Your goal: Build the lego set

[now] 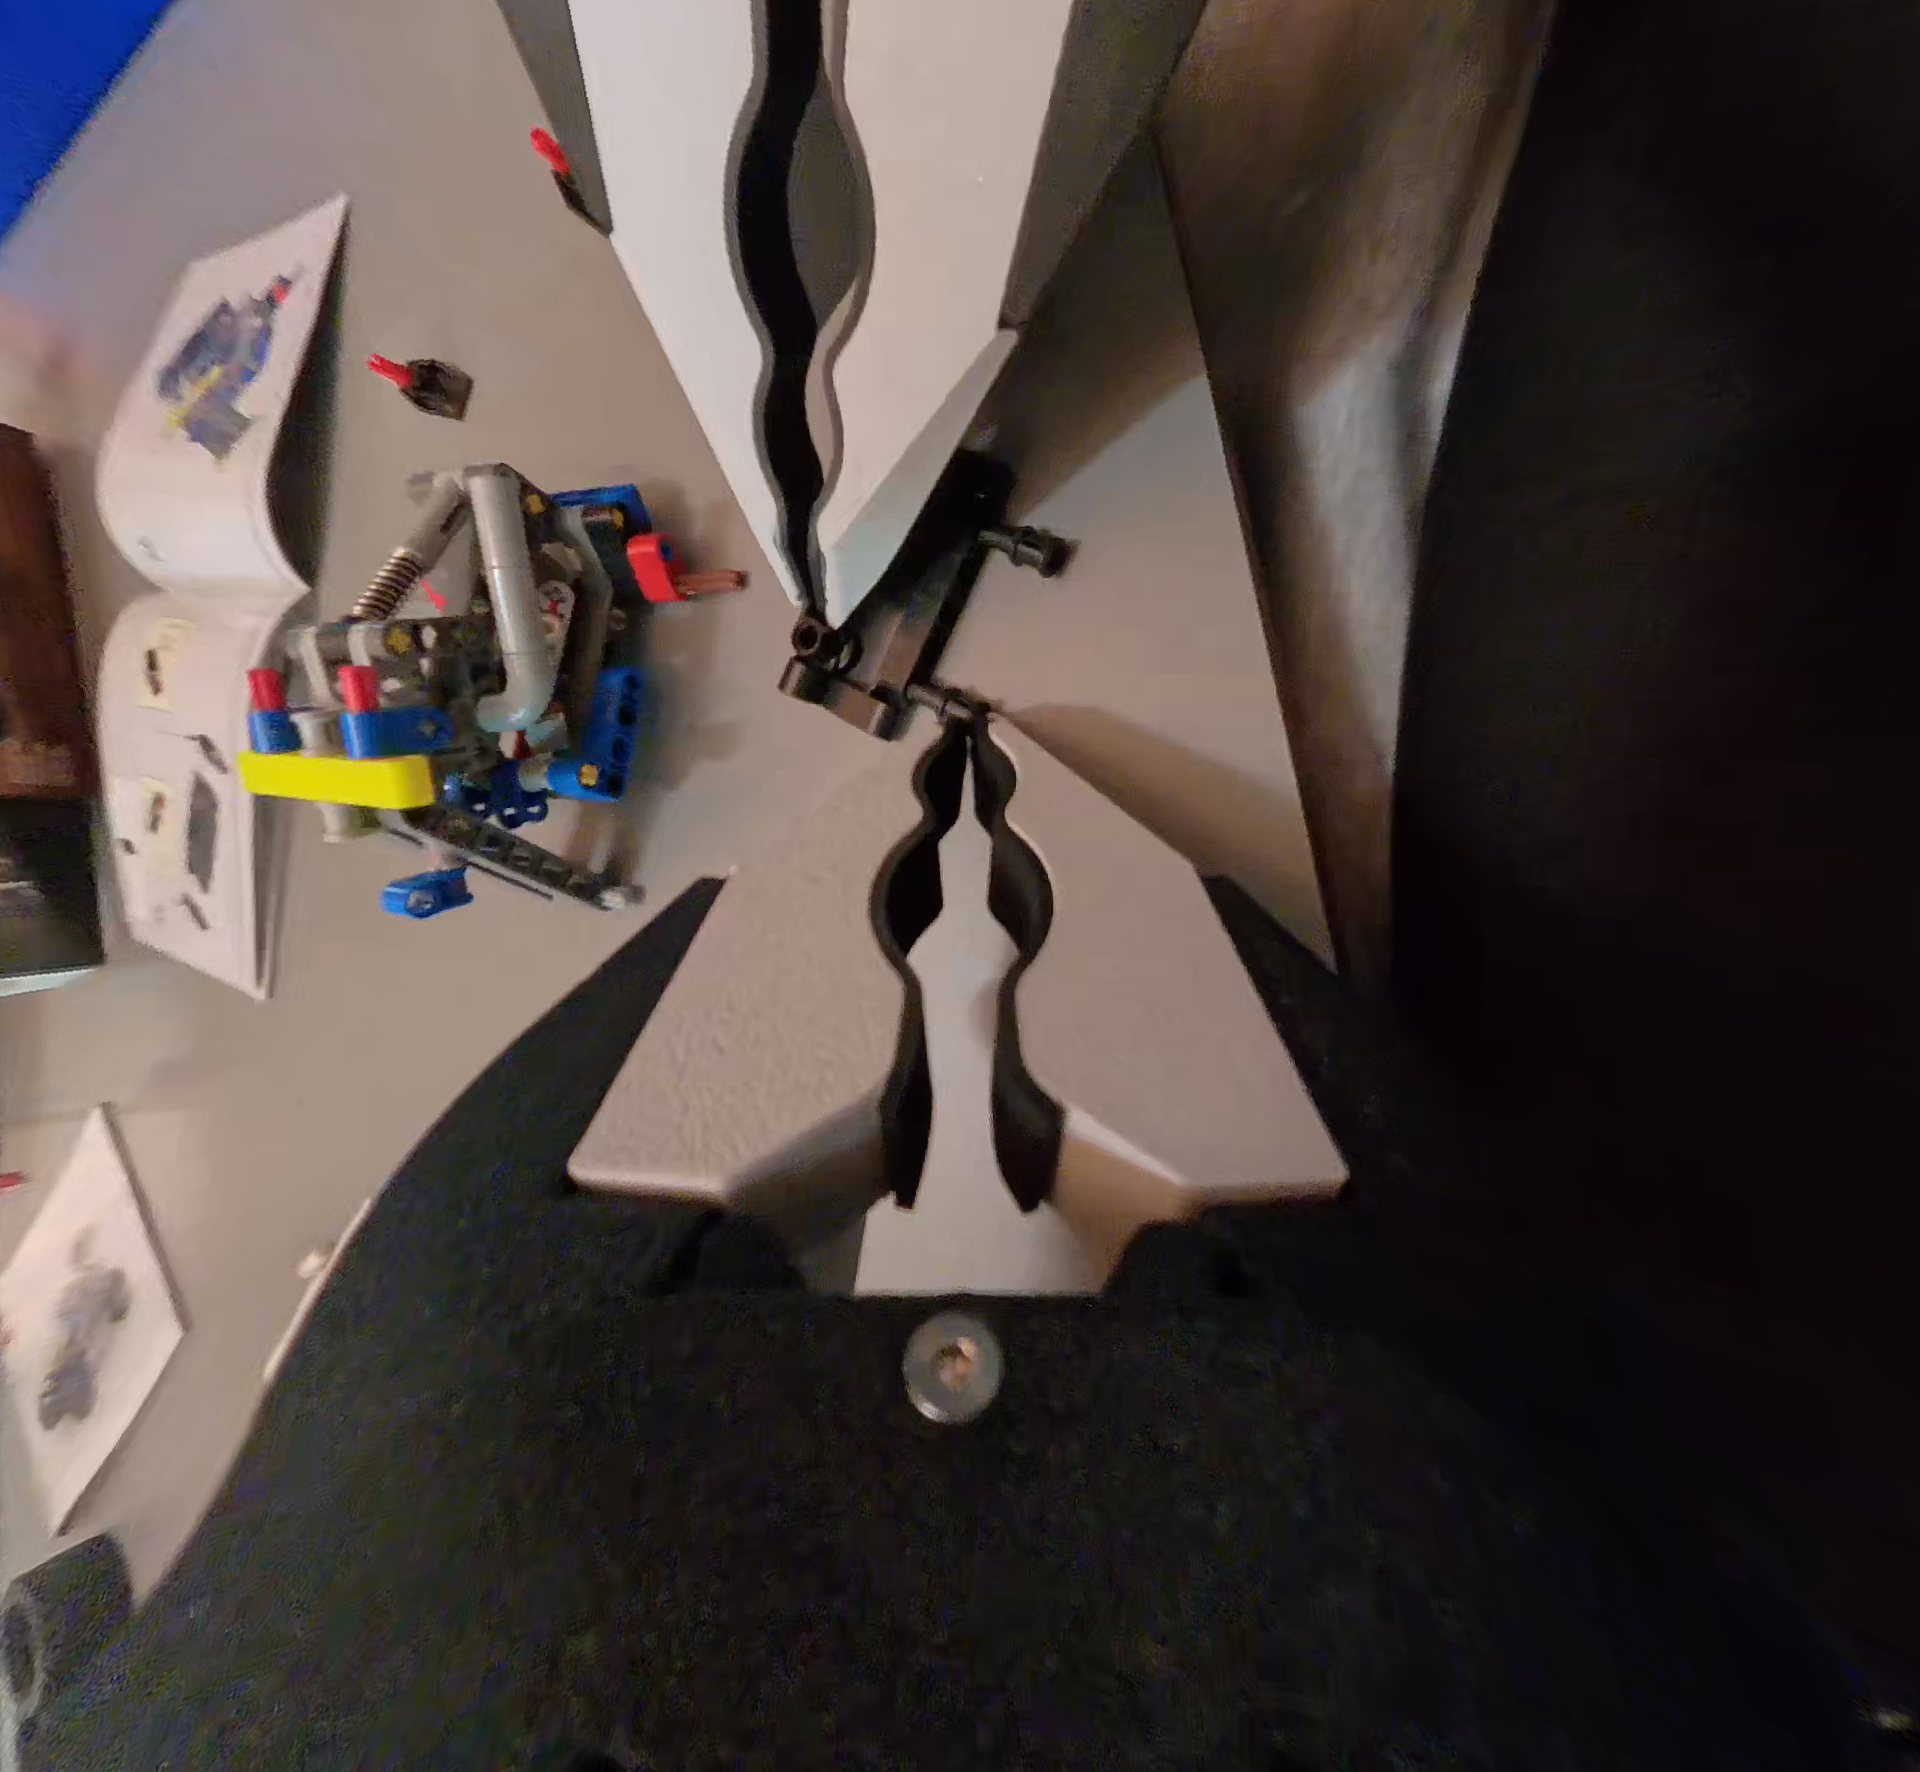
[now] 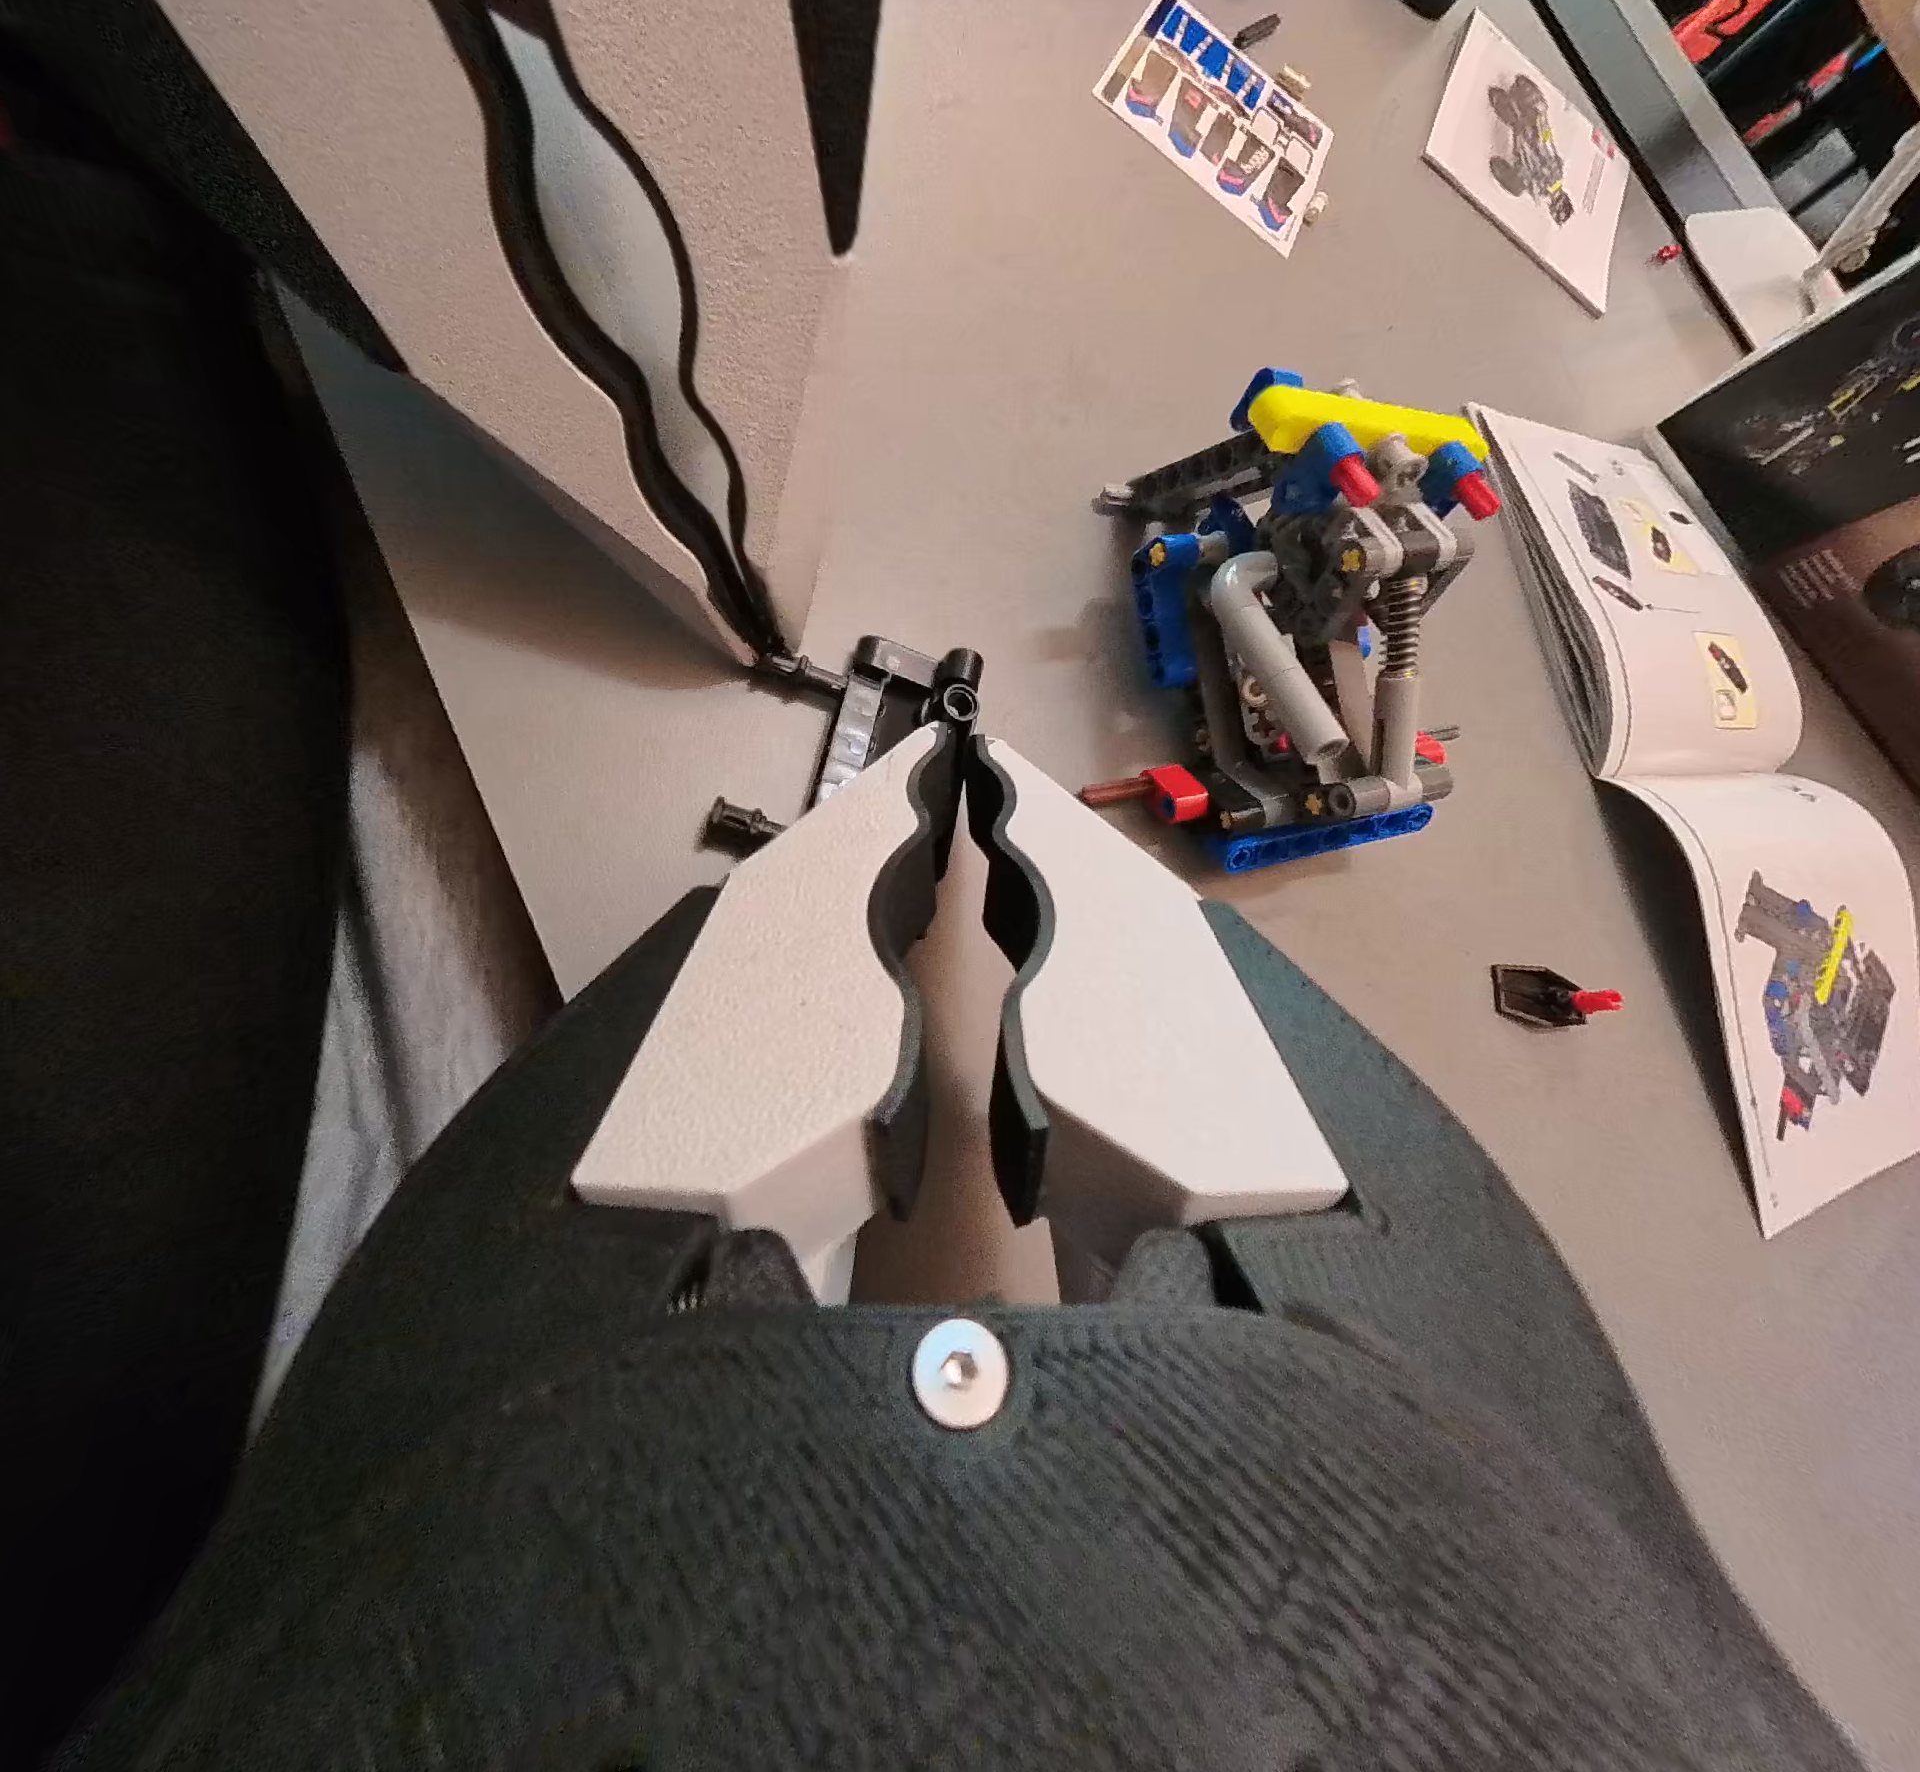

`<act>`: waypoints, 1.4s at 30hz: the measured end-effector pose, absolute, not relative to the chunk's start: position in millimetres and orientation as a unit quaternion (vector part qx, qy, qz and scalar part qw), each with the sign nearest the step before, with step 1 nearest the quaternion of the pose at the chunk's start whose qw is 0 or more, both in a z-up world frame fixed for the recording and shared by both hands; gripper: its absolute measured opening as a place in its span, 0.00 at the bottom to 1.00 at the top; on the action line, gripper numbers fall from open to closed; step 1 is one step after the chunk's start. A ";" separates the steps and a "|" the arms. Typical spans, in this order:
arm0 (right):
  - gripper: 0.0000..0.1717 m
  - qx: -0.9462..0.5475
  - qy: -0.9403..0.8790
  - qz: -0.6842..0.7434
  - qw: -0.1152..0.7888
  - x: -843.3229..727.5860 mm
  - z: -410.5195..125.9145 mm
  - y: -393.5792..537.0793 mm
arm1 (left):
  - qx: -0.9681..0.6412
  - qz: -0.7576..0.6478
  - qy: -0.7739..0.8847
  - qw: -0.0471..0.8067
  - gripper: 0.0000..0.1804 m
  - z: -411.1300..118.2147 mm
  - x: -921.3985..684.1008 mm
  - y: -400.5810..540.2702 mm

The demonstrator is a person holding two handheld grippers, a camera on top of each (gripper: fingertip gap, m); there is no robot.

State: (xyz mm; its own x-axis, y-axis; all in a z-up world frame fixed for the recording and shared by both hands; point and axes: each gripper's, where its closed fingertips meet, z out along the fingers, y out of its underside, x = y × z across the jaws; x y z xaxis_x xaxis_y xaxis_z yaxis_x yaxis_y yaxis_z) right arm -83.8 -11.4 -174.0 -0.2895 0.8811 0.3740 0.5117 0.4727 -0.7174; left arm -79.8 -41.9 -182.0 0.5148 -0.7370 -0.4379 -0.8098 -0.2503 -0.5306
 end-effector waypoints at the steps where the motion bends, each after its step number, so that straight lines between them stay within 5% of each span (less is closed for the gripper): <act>1: 0.00 -0.450 -0.768 0.240 0.388 -83.7 -174.1 -11.4 | -0.785 0.059 0.490 0.373 0.00 -181.9 -79.4 -41.9; 14: 0.01 -0.476 -0.754 0.249 0.378 -79.5 -173.6 -4.0 | -0.790 0.081 0.477 0.376 0.00 -181.4 -77.6 -36.3; 20: 0.10 -0.464 -0.767 0.241 0.372 -77.9 -161.3 1.0 | -0.803 0.077 0.473 0.355 0.00 -182.0 -77.5 -36.2; 22: 0.00 -0.463 -0.775 0.226 0.366 -74.6 -156.4 -2.3 | -0.802 0.084 0.474 0.353 0.00 -182.1 -77.3 -36.2; 42: 0.00 -0.508 -0.791 0.225 0.258 -74.7 -178.4 -13.8 | -0.785 0.124 0.485 0.364 0.00 -180.8 -74.2 -34.5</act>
